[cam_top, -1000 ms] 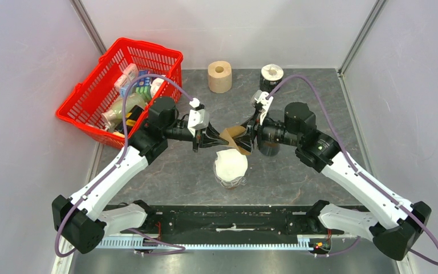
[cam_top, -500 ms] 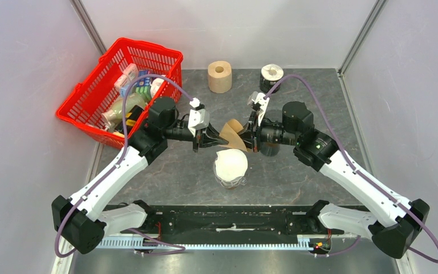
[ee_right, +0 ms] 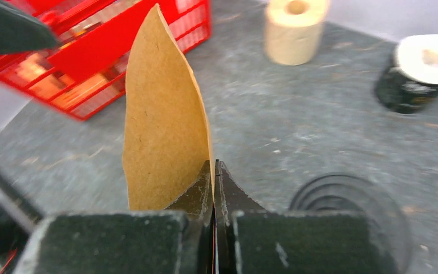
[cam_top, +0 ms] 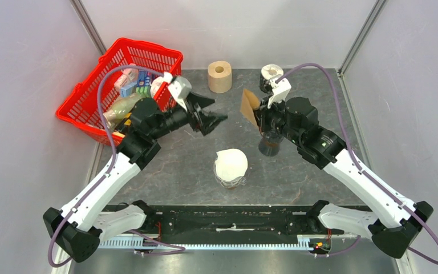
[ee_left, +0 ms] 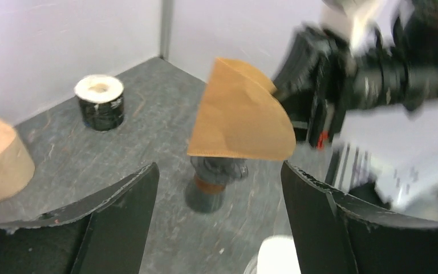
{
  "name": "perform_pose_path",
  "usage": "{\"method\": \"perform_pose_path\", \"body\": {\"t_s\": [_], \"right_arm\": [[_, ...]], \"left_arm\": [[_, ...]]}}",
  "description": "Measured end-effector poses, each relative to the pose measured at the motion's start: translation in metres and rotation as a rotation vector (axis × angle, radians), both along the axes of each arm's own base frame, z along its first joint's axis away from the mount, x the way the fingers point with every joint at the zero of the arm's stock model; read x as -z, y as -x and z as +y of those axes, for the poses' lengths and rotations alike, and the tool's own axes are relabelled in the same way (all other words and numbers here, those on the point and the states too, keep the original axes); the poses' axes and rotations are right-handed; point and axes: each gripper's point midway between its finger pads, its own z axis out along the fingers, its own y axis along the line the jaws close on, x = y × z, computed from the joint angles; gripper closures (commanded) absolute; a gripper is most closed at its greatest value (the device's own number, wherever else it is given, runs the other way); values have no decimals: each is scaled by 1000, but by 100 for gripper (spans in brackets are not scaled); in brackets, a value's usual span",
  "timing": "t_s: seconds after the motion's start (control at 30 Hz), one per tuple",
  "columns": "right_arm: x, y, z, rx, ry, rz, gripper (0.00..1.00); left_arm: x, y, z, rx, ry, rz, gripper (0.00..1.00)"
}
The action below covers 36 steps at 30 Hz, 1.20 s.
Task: Place the coffee filter in the dripper
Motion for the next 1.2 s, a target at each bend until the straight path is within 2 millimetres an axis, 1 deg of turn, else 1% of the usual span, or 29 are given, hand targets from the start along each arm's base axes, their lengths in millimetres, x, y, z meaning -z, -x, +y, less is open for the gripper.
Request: {"method": "perform_pose_path", "body": {"t_s": [0.07,0.1,0.17,0.27,0.43,0.53,0.67,0.73,0.8,0.83,0.9,0.97,1.03,1.13,1.2], "right_arm": [[-4,-16,-11,98,27,-33,100],[-4,-24,-15,147,47,-50,100],[-2,-34,-20,215,85,-74,100],[1,-48,-24,301,143,-113,100],[4,-57,-26,368,196,-144,100],[-1,-57,-26,385,197,-162,100],[-10,-58,-23,389,177,-182,100],[-12,-58,-21,386,171,-186,100],[-12,-58,-21,385,171,-186,100],[-12,-58,-20,383,171,-186,100],[-11,-58,-19,379,171,-185,100],[-12,-57,-17,369,165,-184,100],[-12,-56,-13,352,157,-183,100],[-13,-55,-8,329,144,-183,100],[-14,-56,-5,323,134,-186,100]], "left_arm": [[-16,-18,5,-111,72,108,14],[-28,-27,7,-160,120,166,14],[-44,-38,7,-210,193,237,13],[-53,-46,2,-252,258,321,13],[-40,-49,-20,-313,242,414,12],[-32,-53,-36,-343,203,450,12],[-25,-68,-53,-400,152,485,12],[-18,-74,-59,-425,126,501,18],[-7,-80,-62,-452,95,520,26],[-2,-82,-62,-463,84,527,31],[11,-86,-61,-497,52,545,36],[20,-88,-60,-525,31,554,42],[24,-90,-59,-541,23,556,46],[27,-92,-62,-556,12,558,49],[28,-94,-65,-566,9,556,52]]}}
